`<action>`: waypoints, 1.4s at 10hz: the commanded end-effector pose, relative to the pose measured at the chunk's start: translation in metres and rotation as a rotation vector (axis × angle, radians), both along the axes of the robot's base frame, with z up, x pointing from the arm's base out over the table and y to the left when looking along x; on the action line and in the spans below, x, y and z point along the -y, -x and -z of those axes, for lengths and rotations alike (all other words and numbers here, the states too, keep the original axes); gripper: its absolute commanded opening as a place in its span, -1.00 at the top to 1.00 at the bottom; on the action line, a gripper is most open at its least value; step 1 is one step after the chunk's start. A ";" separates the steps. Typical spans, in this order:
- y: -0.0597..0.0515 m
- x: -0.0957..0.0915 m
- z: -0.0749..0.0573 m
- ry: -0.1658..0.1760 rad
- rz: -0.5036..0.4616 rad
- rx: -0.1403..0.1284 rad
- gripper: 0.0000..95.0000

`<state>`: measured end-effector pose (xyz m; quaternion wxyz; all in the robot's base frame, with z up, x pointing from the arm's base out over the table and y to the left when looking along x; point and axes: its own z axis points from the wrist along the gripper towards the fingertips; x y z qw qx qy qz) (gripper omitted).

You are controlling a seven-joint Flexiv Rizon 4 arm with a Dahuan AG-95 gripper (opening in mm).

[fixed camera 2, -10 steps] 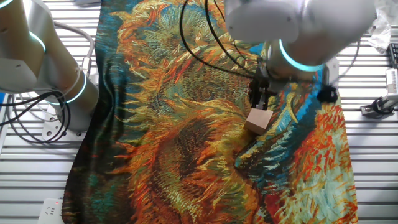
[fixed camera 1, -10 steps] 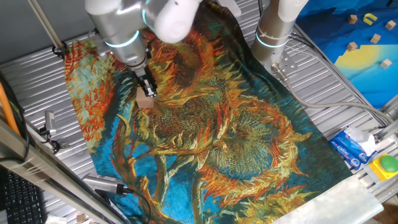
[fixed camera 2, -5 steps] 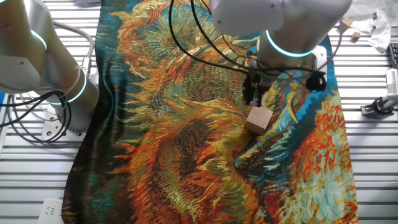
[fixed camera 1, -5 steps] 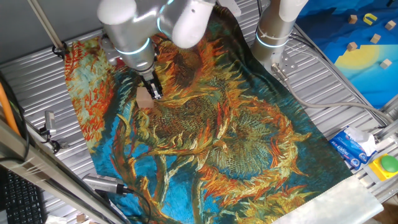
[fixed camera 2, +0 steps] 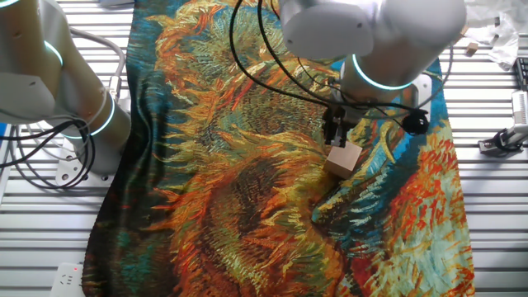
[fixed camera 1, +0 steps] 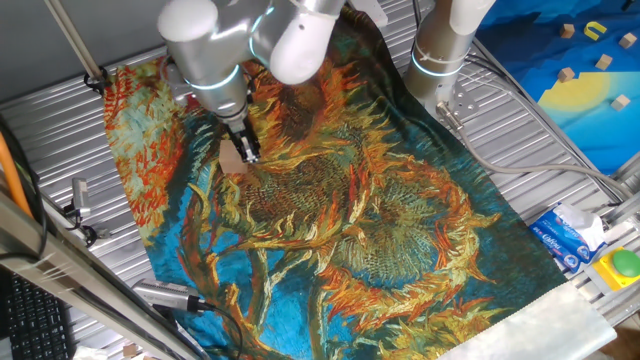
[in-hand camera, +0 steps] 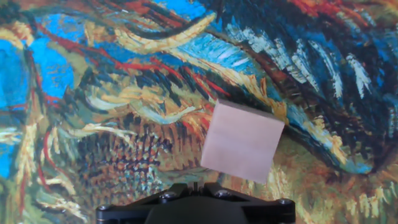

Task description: Approach and touch the side of the small block

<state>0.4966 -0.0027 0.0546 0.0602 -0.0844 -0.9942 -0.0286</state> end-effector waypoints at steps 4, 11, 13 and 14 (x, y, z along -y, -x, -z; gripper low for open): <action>-0.008 0.056 -0.021 0.067 -0.101 0.025 1.00; 0.001 0.061 -0.027 -0.060 -0.048 -0.009 1.00; 0.000 0.043 -0.028 -0.060 -0.011 -0.016 1.00; -0.002 0.036 -0.026 -0.057 0.000 -0.017 1.00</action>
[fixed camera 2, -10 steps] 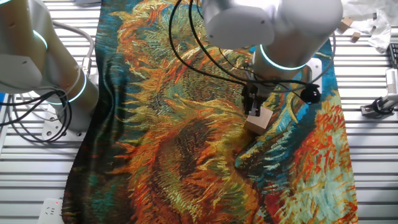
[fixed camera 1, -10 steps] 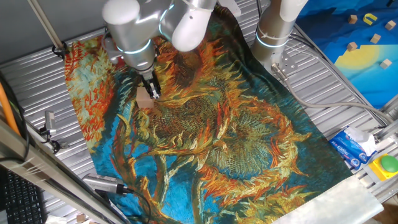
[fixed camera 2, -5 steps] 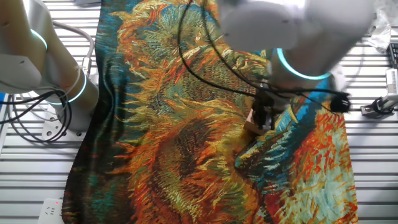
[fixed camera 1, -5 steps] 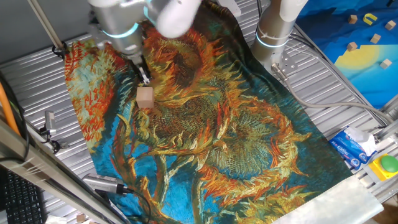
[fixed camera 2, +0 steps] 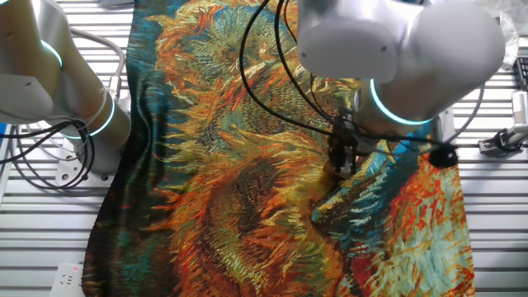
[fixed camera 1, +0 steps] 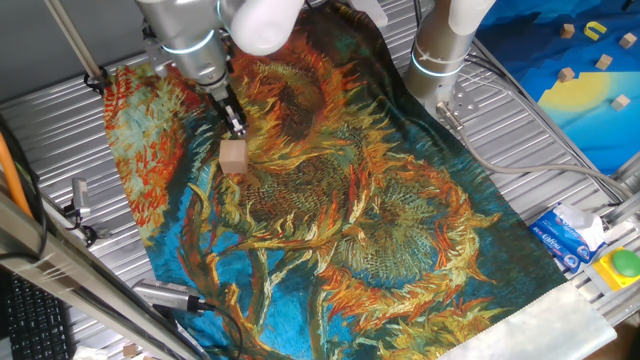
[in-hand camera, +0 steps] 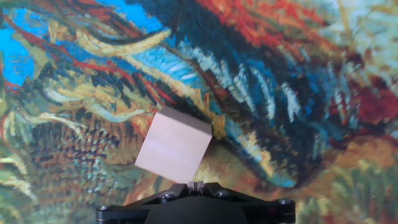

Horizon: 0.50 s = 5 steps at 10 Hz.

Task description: Approach and touch the side of the small block

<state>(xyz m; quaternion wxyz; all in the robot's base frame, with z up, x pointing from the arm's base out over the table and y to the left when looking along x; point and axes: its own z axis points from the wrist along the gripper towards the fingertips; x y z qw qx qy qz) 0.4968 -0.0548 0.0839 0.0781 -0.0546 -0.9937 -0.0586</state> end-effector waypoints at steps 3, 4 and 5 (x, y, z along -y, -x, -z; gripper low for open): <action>-0.004 -0.030 0.013 0.015 0.073 0.026 1.00; -0.004 -0.031 0.017 0.014 0.071 0.042 1.00; -0.002 -0.031 0.021 0.013 0.066 0.053 1.00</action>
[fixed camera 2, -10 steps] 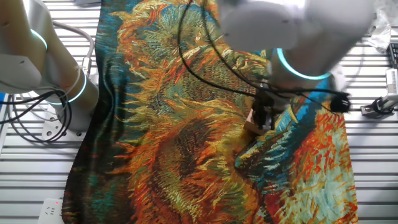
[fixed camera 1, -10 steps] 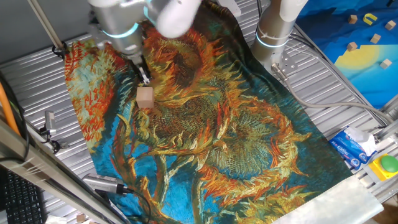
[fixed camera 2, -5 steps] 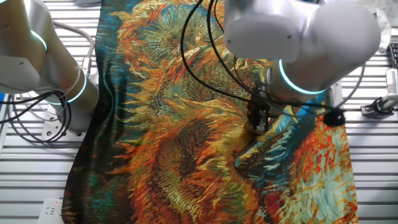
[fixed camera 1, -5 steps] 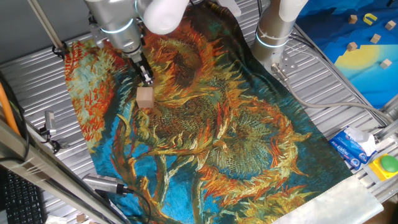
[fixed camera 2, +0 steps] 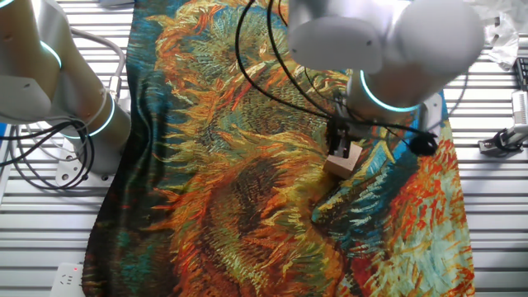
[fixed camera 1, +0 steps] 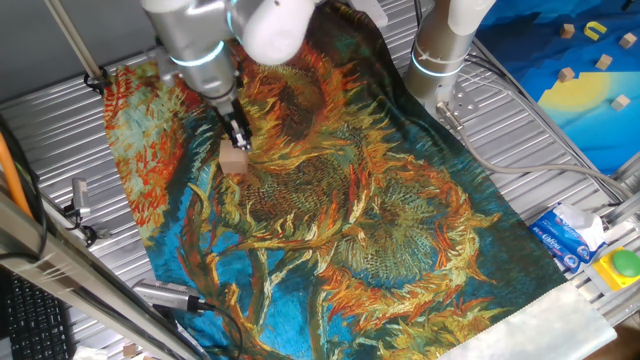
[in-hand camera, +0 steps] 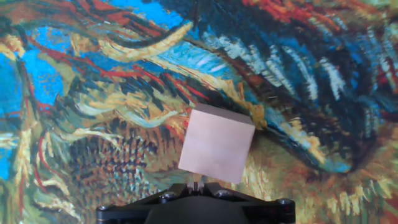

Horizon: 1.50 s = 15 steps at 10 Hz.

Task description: Approach and touch the side of the small block

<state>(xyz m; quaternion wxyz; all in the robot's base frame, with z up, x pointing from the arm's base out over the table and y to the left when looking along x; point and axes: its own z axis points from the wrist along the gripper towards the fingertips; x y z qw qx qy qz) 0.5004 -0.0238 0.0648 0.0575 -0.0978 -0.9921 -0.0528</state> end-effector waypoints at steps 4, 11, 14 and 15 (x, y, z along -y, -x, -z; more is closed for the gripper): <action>0.003 0.002 0.015 0.002 -0.018 0.048 1.00; -0.029 0.059 0.003 0.046 -0.098 0.113 1.00; -0.037 0.070 -0.008 0.043 -0.127 0.107 1.00; -0.037 0.070 -0.009 0.039 -0.130 0.107 1.00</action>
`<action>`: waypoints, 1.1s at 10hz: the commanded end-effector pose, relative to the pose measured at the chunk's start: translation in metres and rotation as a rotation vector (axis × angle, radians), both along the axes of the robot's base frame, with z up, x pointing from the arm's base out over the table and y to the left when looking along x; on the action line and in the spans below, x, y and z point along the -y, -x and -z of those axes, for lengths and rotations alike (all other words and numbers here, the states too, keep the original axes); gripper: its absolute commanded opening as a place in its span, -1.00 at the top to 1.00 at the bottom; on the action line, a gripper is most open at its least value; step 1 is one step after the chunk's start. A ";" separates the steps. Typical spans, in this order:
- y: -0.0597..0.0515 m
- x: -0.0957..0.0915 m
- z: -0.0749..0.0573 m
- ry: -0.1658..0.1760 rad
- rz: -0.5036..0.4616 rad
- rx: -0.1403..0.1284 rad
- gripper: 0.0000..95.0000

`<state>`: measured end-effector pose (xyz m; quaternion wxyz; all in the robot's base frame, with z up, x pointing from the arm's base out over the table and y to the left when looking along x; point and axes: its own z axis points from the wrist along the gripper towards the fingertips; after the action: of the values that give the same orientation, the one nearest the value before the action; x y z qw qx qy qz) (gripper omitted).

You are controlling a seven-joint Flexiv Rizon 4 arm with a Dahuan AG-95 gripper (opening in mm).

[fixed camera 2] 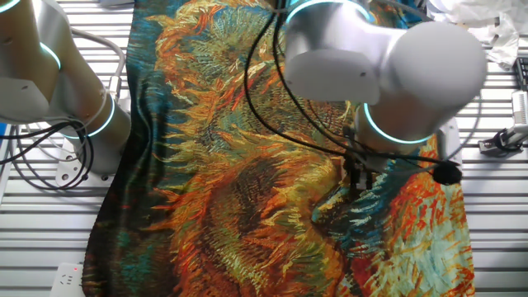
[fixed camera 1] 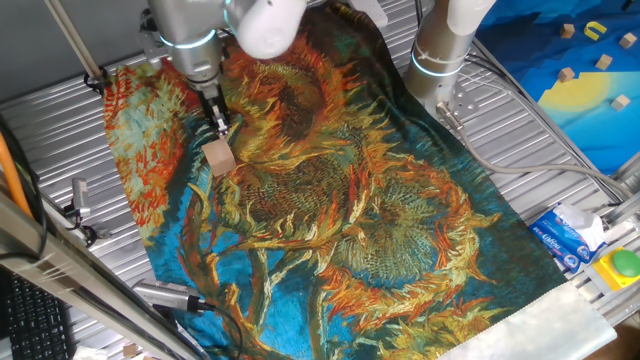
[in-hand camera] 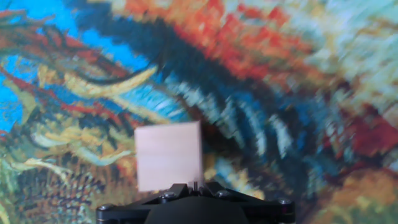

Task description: Approach and touch the side of the small block

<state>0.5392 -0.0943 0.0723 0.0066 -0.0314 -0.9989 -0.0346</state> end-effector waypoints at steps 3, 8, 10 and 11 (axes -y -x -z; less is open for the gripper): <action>0.021 -0.006 0.000 -0.030 0.018 -0.045 1.00; 0.037 -0.022 -0.012 -0.057 0.031 -0.080 1.00; 0.037 -0.023 -0.013 -0.051 0.017 -0.079 1.00; 0.037 -0.023 -0.014 -0.048 0.009 -0.078 1.00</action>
<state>0.5071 -0.0713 0.0832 0.0494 -0.0382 -0.9963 -0.0587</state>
